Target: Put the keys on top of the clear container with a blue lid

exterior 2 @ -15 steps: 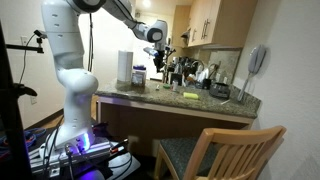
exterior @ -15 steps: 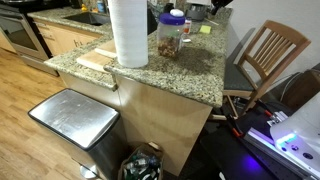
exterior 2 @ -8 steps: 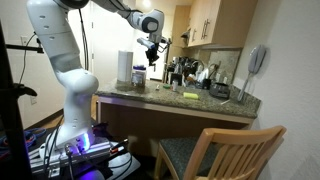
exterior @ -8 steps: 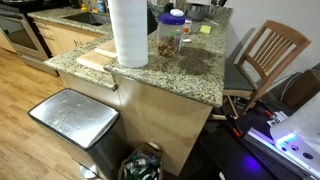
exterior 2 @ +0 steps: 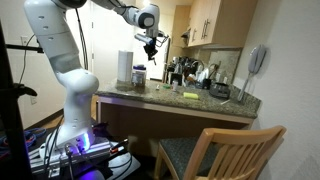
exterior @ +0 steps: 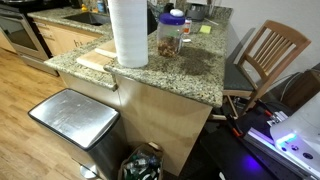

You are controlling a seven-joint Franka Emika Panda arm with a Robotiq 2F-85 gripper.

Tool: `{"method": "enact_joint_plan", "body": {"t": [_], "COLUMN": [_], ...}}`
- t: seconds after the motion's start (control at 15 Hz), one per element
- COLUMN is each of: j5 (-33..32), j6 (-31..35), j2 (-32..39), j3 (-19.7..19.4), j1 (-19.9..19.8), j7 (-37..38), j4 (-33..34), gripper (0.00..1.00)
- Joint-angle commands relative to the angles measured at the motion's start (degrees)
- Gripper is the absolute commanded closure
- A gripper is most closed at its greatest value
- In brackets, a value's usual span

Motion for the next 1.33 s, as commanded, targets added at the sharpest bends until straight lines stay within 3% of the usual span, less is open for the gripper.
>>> {"method": "enact_joint_plan", "body": {"t": [0.0,0.27,0.33,0.6,1.27], "j5": [-0.6,-1.6,-0.9,-1.1,1.5], "j6": [4.3,7.8,5.9,6.5,0.5], "j2": [-2.3,-3.2,-2.8,-2.8,-2.3], "j3": [2.5,5.0,4.2,4.8,4.5], "j1": [1.6,3.4,3.3,3.8,8.3], "j7": [0.3,0.9,0.9,0.9,-5.5], "j4": [0.5,-0.1,0.7,0.7,1.4], "gripper": [0.99,0.99,0.96,0.96,0.99]}}
